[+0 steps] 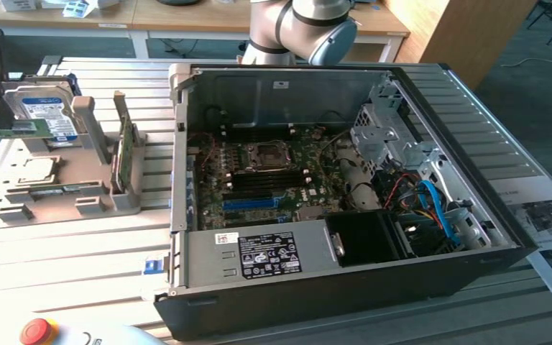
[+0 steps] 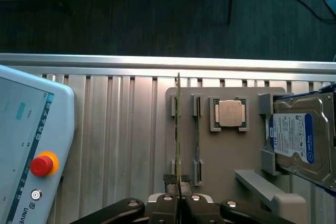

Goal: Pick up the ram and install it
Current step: 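Pick up the ram and move it above insertion slot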

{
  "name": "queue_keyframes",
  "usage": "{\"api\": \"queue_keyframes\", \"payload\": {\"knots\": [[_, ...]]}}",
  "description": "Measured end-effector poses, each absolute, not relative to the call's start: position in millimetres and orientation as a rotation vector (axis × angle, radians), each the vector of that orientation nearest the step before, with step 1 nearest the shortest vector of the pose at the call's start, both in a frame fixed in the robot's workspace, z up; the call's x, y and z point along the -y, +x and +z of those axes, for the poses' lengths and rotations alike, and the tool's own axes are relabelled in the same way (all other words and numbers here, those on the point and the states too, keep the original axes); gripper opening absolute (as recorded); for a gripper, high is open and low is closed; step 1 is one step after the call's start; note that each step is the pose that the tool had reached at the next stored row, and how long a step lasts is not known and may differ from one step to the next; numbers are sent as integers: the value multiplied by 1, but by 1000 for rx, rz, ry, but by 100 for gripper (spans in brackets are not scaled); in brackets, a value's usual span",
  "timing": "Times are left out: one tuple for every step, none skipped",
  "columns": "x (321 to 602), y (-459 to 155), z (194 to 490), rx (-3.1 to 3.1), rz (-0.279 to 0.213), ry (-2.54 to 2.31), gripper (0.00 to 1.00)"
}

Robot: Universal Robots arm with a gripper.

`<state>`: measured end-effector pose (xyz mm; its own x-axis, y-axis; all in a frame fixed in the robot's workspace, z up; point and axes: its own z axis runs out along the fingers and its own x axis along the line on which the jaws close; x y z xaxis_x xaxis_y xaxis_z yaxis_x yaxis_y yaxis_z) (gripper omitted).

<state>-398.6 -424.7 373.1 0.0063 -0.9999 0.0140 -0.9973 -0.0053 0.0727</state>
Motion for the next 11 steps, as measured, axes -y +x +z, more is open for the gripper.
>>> {"api": "queue_keyframes", "payload": {"knots": [[425, -399, 373, 2171, -64, 2184, 12], [425, -399, 373, 2171, -64, 2184, 12], [425, -399, 373, 2171, -64, 2184, 12], [425, -399, 373, 2171, -64, 2184, 12], [425, -399, 374, 2171, -63, 2184, 12], [425, -399, 374, 2172, -61, 2185, 12], [425, -399, 374, 2173, -59, 2186, 12], [425, -399, 375, 2174, -58, 2187, 12], [425, -399, 376, 2174, -56, 2187, 12], [425, -399, 377, 2175, -56, 2187, 12], [425, -399, 378, 2175, -55, 2188, 12]]}}
